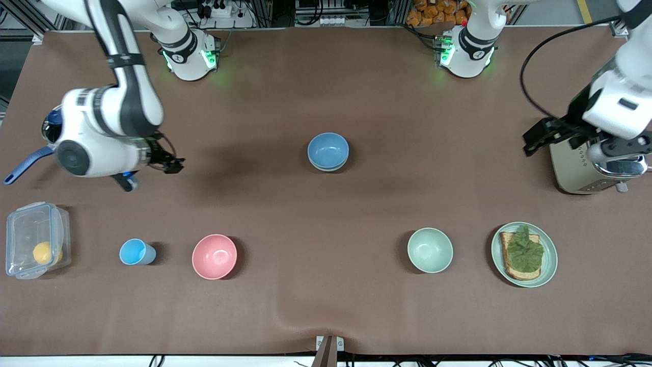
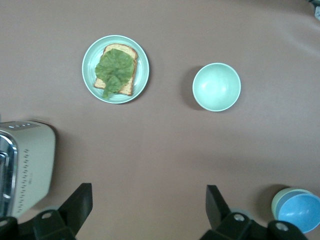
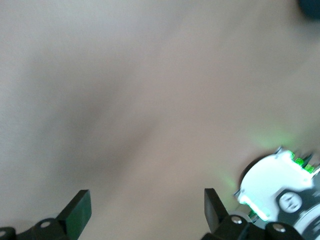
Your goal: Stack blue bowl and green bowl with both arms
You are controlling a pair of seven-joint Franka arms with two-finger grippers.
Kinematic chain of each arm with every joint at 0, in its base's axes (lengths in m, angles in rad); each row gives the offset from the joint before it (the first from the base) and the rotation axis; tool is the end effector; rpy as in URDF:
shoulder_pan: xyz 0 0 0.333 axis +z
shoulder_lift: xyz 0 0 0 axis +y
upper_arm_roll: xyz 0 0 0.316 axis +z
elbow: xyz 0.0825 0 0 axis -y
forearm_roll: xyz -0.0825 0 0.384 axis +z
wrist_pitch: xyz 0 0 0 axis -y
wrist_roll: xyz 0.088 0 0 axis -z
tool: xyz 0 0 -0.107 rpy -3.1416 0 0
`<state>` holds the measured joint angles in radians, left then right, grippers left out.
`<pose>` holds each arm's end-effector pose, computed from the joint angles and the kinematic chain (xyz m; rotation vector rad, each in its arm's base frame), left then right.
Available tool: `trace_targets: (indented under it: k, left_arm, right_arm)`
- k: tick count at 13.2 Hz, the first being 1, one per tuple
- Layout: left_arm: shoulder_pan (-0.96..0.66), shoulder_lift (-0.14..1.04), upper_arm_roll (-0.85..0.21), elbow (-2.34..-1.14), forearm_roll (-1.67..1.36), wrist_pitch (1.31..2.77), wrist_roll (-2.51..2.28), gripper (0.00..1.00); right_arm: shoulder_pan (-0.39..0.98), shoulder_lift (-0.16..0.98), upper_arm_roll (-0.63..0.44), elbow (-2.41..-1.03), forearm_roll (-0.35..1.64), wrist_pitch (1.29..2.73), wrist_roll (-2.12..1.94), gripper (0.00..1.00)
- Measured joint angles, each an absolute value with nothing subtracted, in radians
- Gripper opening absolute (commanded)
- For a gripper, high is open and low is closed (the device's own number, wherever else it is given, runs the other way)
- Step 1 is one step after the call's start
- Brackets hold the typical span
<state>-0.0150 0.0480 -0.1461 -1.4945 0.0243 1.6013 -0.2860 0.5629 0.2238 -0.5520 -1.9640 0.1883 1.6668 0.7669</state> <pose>0.5664 -0.0872 0.6367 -3.1302 -0.1963 -0.0967 0.5347 0.0320 0.3478 2.6804 -1.1942 -0.7033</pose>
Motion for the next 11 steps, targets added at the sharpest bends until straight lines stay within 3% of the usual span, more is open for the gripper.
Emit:
trace_targets:
  k: [3,7,11]
  left_arm:
    - [-0.015,0.026,-0.127,-1.495,0.017,1.558,-0.255,1.00]
    - [-0.016,0.000,-0.125,-1.516,0.001,1.527,-0.255,1.00]
    - [-0.026,-0.036,-0.105,-1.557,-0.007,1.526,-0.255,1.00]
  right_arm:
    - [0.382,0.217,-0.512,-1.864,0.182,1.599,0.529,1.00]
    - [0.083,0.155,-0.213,-1.772,0.077,1.618,0.443,1.00]
    - [-0.043,0.053,-0.072,-1.740,0.070,1.662,0.134,1.00]
